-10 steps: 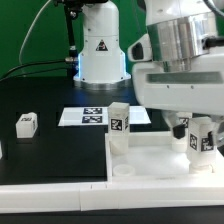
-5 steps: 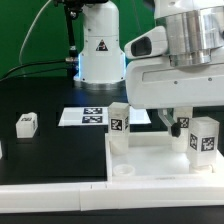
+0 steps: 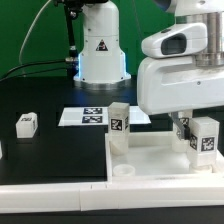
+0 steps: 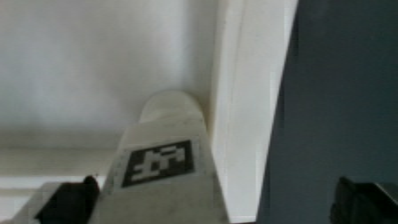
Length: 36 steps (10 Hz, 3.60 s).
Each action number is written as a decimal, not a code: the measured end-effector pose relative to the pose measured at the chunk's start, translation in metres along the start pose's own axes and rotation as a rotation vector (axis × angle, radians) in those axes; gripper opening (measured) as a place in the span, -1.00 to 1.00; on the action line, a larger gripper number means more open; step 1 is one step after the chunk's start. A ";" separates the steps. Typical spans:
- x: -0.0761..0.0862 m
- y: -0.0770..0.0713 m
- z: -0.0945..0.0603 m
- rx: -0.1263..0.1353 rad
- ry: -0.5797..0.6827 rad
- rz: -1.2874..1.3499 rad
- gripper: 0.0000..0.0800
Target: Assemble square table
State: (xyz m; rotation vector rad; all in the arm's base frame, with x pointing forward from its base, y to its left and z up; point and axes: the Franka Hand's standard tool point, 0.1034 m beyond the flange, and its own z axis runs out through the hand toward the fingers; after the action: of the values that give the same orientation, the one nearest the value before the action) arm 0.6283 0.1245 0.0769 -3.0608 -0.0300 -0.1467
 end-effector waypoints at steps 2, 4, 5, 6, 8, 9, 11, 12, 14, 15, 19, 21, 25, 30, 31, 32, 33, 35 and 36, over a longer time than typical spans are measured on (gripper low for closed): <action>0.001 0.003 -0.001 -0.002 0.002 0.130 -0.10; 0.003 0.010 -0.001 -0.008 0.016 0.401 -0.27; 0.001 0.010 0.001 -0.007 0.019 0.530 -0.27; 0.000 0.010 0.003 -0.001 0.012 0.688 -0.28; -0.001 0.006 0.004 0.028 -0.013 0.989 -0.28; 0.001 0.005 0.004 0.044 -0.043 1.133 -0.28; 0.005 0.004 0.004 0.050 -0.072 1.264 -0.28; 0.004 0.004 0.004 0.050 -0.070 1.231 -0.28; 0.006 0.011 0.004 0.056 -0.061 1.023 0.24; 0.007 0.014 0.003 0.060 -0.053 0.826 0.24; 0.007 0.017 0.003 0.057 -0.041 0.489 0.62; 0.013 0.022 -0.004 0.032 -0.047 0.047 0.62; 0.014 0.018 -0.005 0.019 -0.044 0.012 -0.05; 0.013 0.018 -0.004 0.008 -0.022 0.424 -0.29; 0.013 0.018 -0.004 0.003 -0.013 0.540 -0.29; 0.012 0.018 -0.004 -0.007 -0.012 0.717 -0.29; 0.011 0.015 -0.004 -0.019 -0.012 0.907 -0.29; 0.010 0.015 -0.003 0.000 -0.003 1.214 -0.29; 0.009 0.016 -0.002 0.016 -0.010 1.333 -0.29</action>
Offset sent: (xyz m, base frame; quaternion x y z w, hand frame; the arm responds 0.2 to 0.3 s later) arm 0.0054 -0.0162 -0.0011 -0.0303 0.0310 0.2508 0.9671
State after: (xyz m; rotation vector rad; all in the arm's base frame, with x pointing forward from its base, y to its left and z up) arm 0.6378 0.1083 0.0789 -2.3824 1.8342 -0.0272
